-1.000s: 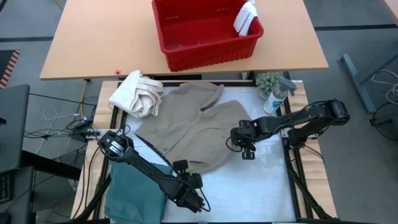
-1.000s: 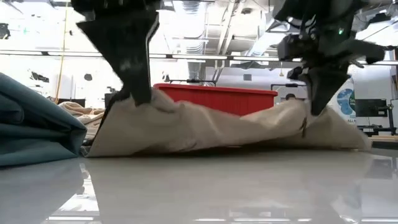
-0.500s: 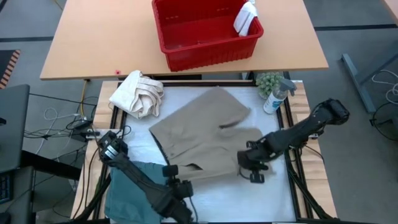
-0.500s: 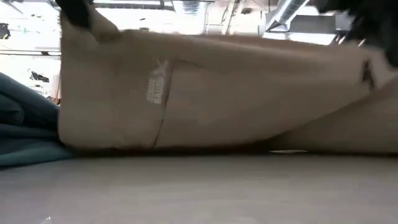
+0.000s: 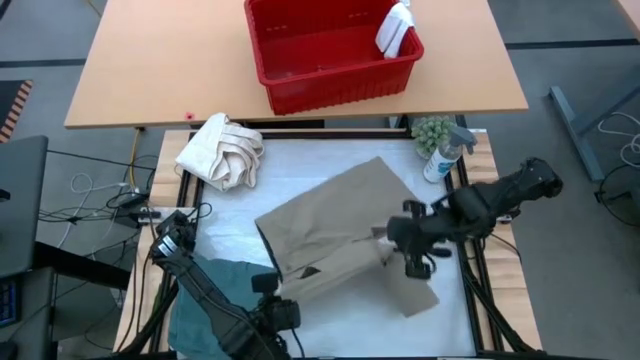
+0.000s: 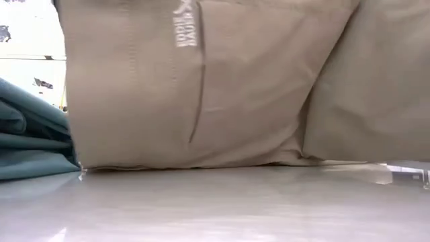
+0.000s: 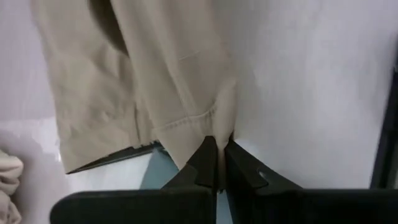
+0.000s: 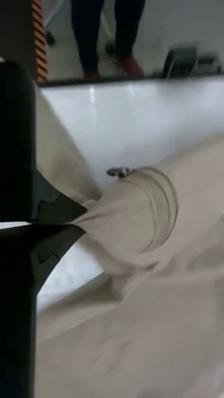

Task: Fold Laundry from Bin
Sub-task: Fold the brown shorts

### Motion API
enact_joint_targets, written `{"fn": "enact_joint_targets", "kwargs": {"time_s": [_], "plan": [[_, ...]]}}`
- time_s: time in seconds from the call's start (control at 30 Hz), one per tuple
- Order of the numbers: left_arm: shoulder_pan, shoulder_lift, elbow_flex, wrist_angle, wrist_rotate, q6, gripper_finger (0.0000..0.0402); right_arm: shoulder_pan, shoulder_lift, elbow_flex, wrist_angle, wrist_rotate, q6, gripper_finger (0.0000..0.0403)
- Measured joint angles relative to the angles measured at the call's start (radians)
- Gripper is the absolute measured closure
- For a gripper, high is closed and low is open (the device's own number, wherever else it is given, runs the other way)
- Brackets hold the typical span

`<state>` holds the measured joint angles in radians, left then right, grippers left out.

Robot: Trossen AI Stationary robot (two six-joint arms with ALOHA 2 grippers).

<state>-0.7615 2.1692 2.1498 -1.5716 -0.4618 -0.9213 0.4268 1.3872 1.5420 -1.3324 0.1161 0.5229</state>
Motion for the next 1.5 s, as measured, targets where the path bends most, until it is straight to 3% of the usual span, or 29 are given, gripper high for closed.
{"fn": "enact_joint_targets", "kwargs": {"time_s": [0.27, 0.4, 0.77, 1.17, 1.37, 1.5], "plan": [[0.04, -0.058, -0.002, -0.003, -0.116, -0.136, 0.0401, -0.216, 0.024, -0.015, -0.085, -0.14, -0.231, 0.0383], [0.08, -0.076, -0.002, -0.004, -0.124, -0.137, 0.0401, -0.289, 0.039, -0.014, -0.085, -0.139, -0.353, 0.0383], [0.22, -0.078, -0.099, -0.001, -0.084, -0.24, 0.0401, -0.476, 0.181, -0.013, -0.054, 0.011, -0.714, 0.0383], [0.279, -0.156, -0.111, 0.001, -0.12, -0.241, 0.0401, -0.616, 0.252, 0.011, 0.173, 0.175, -1.068, 0.0383], [0.337, -0.195, -0.273, 0.002, -0.126, -0.225, 0.0401, -0.686, 0.292, 0.011, 0.34, 0.143, -1.197, 0.0383], [0.382, -0.294, -0.448, 0.001, -0.147, -0.324, 0.0401, -0.719, 0.371, 0.011, 0.43, 0.127, -1.288, 0.0383]]}}
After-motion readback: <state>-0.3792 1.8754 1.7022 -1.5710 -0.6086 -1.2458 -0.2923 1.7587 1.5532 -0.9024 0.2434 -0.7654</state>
